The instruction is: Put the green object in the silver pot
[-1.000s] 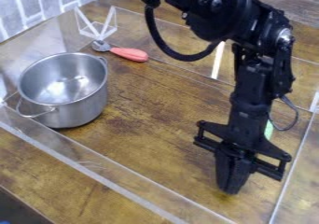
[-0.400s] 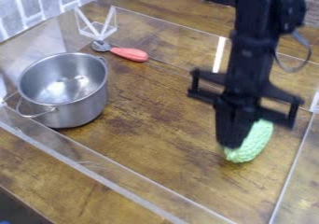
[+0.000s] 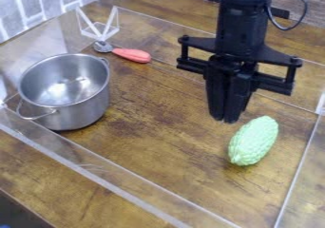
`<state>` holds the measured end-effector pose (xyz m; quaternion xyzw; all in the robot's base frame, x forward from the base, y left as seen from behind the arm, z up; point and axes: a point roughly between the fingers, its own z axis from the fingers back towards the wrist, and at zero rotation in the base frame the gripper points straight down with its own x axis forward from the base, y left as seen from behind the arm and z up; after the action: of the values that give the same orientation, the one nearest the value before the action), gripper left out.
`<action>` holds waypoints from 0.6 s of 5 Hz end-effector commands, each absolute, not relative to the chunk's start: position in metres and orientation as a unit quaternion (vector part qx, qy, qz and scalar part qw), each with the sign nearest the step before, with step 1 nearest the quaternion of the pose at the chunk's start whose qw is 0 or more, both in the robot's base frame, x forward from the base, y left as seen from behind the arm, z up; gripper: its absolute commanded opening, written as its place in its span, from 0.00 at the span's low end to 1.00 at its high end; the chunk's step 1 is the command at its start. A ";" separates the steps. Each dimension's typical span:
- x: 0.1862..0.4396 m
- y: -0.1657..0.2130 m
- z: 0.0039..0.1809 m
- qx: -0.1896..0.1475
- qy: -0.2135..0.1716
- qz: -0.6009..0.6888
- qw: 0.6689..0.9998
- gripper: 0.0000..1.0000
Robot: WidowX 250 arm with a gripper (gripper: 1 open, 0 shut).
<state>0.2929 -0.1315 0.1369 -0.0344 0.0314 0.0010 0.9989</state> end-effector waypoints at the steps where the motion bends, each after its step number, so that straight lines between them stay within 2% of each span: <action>1: 0.304 -0.116 0.146 -0.053 0.000 0.024 0.998 1.00; 2: 0.321 -0.112 0.134 -0.063 -0.012 0.053 0.997 1.00; 3: 0.324 -0.126 0.121 -0.070 -0.020 0.042 0.997 1.00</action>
<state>0.3239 -0.1225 0.1079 -0.0609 -0.0014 0.0464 0.9971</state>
